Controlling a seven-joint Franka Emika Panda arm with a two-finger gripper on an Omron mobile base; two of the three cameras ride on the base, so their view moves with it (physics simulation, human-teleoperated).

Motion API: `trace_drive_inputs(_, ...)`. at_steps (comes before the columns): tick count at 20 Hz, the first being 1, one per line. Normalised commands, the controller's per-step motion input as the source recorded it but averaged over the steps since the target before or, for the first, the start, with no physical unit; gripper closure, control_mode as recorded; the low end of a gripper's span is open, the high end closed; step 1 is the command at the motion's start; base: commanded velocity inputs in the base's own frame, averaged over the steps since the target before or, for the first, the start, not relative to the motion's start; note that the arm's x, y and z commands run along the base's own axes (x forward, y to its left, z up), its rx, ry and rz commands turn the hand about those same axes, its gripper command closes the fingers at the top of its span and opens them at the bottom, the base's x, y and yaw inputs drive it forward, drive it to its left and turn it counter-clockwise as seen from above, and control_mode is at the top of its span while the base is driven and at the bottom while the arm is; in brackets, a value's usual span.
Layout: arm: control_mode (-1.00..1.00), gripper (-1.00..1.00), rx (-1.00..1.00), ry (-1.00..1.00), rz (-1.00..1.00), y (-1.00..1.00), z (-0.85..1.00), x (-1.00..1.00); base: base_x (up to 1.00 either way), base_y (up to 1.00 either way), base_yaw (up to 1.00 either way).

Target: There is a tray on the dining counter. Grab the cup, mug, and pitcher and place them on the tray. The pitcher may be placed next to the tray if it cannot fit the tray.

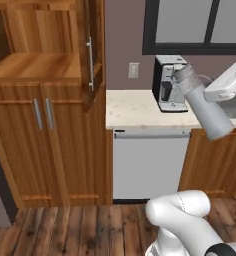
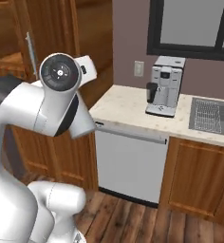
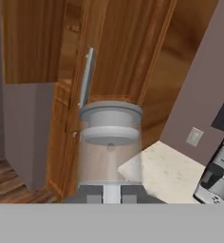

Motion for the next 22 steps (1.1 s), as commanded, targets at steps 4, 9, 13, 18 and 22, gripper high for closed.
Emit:
trace_drive_inputs(4, 1.00, 1.00, 0.00, 0.00, 0.00, 0.00, 0.00, 0.00, -0.59, 0.36, 0.53)
trace_drive_inputs(9, 1.00, 1.00, 0.00, 0.00, 0.00, 0.00, 0.00, 0.00, -0.59, 0.37, 0.60)
trace_drive_inputs(13, 1.00, 1.00, 0.00, 0.00, 0.00, 0.00, 0.00, 0.00, -0.54, 0.36, 0.64)
trace_drive_inputs(18, 1.00, 1.00, 0.00, 0.00, 0.00, 0.00, 0.00, 0.00, -0.26, 0.32, 0.67)
trace_drive_inputs(22, 1.00, 1.00, 0.00, 0.00, 0.00, 0.00, 0.00, 0.00, -0.18, 0.34, 0.66)
